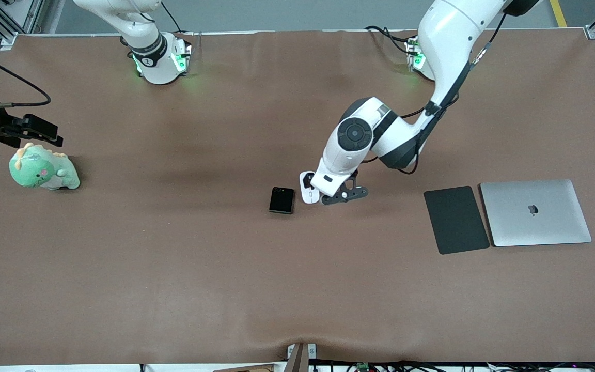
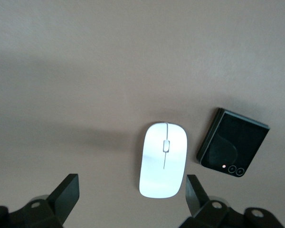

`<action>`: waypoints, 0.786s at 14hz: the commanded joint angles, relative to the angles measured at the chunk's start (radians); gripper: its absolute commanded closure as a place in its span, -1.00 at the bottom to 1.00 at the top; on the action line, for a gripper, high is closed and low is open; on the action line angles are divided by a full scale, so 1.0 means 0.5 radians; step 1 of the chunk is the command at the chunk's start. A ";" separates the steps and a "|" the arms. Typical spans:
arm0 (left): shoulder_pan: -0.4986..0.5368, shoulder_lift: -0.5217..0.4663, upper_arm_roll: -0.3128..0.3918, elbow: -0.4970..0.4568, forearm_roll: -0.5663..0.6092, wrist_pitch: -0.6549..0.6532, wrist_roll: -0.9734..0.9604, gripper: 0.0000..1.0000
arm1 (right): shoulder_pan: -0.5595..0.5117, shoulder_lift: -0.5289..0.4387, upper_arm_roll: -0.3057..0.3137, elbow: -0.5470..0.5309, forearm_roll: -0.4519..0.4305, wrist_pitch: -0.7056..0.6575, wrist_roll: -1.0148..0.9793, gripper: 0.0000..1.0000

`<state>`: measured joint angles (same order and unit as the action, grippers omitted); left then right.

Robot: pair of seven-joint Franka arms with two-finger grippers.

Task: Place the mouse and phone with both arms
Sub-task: 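Reach the left gripper over the mouse pad toward the white mouse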

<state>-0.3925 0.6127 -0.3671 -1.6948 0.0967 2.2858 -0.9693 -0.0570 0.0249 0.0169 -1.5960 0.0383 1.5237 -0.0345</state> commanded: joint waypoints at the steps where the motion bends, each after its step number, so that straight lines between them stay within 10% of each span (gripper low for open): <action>1: -0.098 0.097 0.035 0.088 0.052 0.036 -0.065 -0.88 | -0.024 0.027 0.009 0.011 0.006 0.014 -0.026 -1.00; 11: -0.264 0.351 0.127 0.223 0.221 0.199 -0.249 -0.72 | -0.003 0.070 0.012 0.011 0.012 0.057 -0.026 -1.00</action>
<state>-0.5067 0.7611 -0.3178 -1.6128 0.1745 2.3638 -1.0600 -0.0561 0.0438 0.0189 -1.5946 0.0383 1.5492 -0.0346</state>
